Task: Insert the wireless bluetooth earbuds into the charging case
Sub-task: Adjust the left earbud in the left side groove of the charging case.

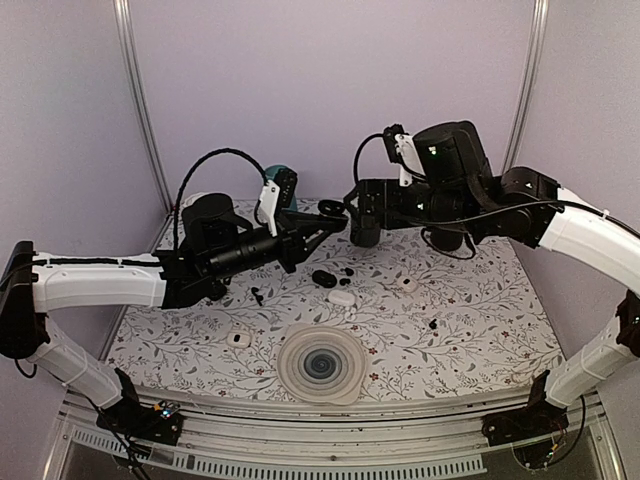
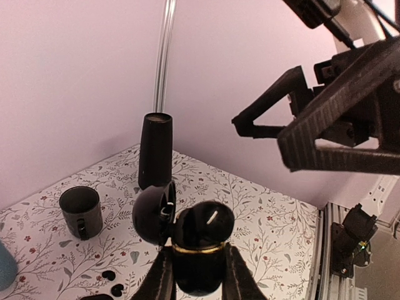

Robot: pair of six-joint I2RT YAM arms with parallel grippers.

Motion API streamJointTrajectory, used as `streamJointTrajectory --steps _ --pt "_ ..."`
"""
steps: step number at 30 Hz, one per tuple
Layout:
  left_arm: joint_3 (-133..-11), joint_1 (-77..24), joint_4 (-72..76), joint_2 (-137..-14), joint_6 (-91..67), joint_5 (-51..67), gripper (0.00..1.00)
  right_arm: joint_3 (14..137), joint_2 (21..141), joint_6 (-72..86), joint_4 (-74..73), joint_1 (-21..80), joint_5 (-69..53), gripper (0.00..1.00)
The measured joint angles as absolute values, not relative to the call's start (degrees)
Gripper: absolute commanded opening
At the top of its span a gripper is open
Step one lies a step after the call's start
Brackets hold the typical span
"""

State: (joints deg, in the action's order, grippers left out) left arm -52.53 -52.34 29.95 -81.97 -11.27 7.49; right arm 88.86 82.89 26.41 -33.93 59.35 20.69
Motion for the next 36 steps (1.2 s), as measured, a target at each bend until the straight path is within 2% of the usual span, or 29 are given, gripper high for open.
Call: streamJointTrajectory --steps 10,36 --pt "-52.53 -52.34 29.95 -81.97 -11.42 7.66 0.0 90.37 84.27 24.18 -31.75 60.12 20.05 1.0" --pt "-52.49 -52.34 29.85 -81.97 -12.27 8.4 0.0 93.82 90.06 22.63 -31.92 59.68 19.79 0.99"
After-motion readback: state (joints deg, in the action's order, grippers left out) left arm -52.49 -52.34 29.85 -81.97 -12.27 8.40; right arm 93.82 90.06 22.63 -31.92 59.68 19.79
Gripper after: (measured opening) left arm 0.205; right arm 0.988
